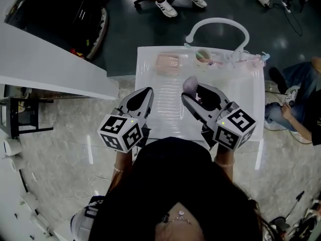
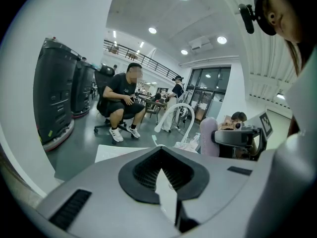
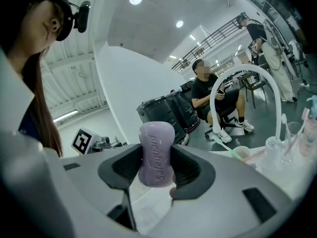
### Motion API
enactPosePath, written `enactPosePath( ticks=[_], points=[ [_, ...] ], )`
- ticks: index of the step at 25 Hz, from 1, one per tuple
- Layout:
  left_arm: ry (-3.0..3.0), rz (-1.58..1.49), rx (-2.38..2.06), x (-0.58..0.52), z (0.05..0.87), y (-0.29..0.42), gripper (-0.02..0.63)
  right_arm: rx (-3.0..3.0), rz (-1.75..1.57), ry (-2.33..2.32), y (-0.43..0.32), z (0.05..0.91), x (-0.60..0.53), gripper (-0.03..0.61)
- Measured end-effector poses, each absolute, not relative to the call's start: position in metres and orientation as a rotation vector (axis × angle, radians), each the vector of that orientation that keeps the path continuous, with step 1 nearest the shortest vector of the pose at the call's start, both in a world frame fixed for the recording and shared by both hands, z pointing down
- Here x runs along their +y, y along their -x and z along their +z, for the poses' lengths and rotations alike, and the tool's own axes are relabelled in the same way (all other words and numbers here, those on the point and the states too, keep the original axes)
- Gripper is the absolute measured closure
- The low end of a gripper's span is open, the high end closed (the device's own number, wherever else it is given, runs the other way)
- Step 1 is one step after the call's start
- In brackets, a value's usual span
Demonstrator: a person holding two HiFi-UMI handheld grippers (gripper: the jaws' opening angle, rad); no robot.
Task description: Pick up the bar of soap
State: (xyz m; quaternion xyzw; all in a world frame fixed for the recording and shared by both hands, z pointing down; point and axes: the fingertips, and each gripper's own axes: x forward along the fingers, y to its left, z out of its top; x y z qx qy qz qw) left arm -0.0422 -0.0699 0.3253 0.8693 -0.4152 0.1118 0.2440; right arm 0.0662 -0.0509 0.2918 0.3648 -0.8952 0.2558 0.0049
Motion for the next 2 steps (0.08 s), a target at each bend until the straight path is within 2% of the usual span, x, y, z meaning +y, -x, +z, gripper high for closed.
enactPosePath(
  ticks=[2],
  points=[
    [-2.373,0.308,-1.135,-0.0704,0.3269,0.0427,0.607,-2.809,0.795,-1.131,-0.0654,0.2941,-0.0527,0.391]
  ],
)
